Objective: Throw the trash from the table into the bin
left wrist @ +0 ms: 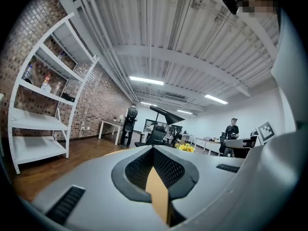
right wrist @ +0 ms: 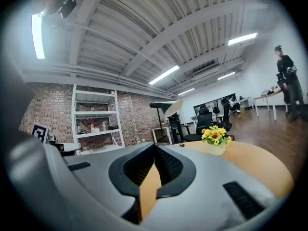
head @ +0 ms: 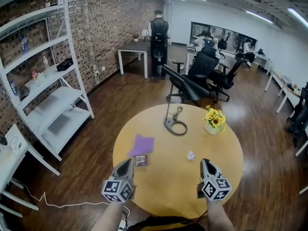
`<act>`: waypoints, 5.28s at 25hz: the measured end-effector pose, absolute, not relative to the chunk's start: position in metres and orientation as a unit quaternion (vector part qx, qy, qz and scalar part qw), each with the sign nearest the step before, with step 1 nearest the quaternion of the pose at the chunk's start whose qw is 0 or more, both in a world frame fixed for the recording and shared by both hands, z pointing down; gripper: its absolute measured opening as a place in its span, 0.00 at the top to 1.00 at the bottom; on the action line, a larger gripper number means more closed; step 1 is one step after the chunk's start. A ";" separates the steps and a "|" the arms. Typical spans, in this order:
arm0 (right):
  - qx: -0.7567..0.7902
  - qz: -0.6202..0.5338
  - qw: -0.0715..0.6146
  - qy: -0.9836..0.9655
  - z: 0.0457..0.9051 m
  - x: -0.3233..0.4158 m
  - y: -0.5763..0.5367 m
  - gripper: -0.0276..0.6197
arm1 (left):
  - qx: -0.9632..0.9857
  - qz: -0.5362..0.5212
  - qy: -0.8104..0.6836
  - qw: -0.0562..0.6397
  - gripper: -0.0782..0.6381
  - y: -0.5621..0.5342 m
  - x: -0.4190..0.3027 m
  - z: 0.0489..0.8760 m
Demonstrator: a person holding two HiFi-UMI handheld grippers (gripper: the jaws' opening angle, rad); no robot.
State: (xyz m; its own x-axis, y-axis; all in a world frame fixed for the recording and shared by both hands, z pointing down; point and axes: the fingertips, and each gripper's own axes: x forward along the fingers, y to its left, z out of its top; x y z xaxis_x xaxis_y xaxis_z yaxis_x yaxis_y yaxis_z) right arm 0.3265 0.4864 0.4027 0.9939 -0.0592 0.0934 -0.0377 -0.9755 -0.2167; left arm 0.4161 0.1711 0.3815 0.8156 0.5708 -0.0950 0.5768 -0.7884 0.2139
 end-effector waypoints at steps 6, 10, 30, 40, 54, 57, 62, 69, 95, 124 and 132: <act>-0.992 -0.054 0.108 0.043 0.407 0.342 0.435 0.95 | 0.946 0.002 0.302 0.120 0.58 0.137 0.429 0.392; -0.991 -0.058 0.118 0.039 0.414 0.344 0.420 0.95 | 0.942 0.010 0.320 0.098 0.53 0.140 0.434 0.399; -0.977 -0.164 0.125 0.053 0.491 0.377 0.467 0.95 | 0.940 0.200 0.277 0.025 0.41 0.224 0.513 0.542; -0.964 -0.214 0.148 0.047 0.540 0.375 0.504 0.95 | 0.937 0.302 0.176 0.006 0.33 0.228 0.558 0.619; -0.957 -0.232 0.156 0.074 0.553 0.386 0.516 0.95 | 0.938 0.313 0.148 0.013 0.50 0.213 0.549 0.648; -0.957 -0.230 0.155 0.089 0.553 0.389 0.510 0.95 | 0.938 0.303 0.160 0.057 0.55 0.211 0.537 0.641; -0.955 -0.220 0.150 0.131 0.543 0.402 0.473 0.95 | 0.950 0.258 0.159 0.080 0.56 0.181 0.507 0.611; -0.944 -0.203 0.118 0.233 0.514 0.403 0.361 0.95 | 0.976 0.160 0.104 0.110 0.56 0.075 0.451 0.531; -0.722 -0.066 0.040 0.688 0.376 0.201 -0.212 0.95 | 0.922 -0.053 -0.378 0.059 0.57 -0.351 -0.048 0.377; -0.603 -0.222 -0.081 0.761 0.545 0.092 -0.300 0.95 | 0.844 0.046 -0.488 0.215 0.57 -0.339 -0.160 0.561; -0.593 -0.275 -0.128 0.746 0.618 0.084 -0.291 0.95 | 0.830 0.096 -0.473 0.281 0.57 -0.330 -0.147 0.664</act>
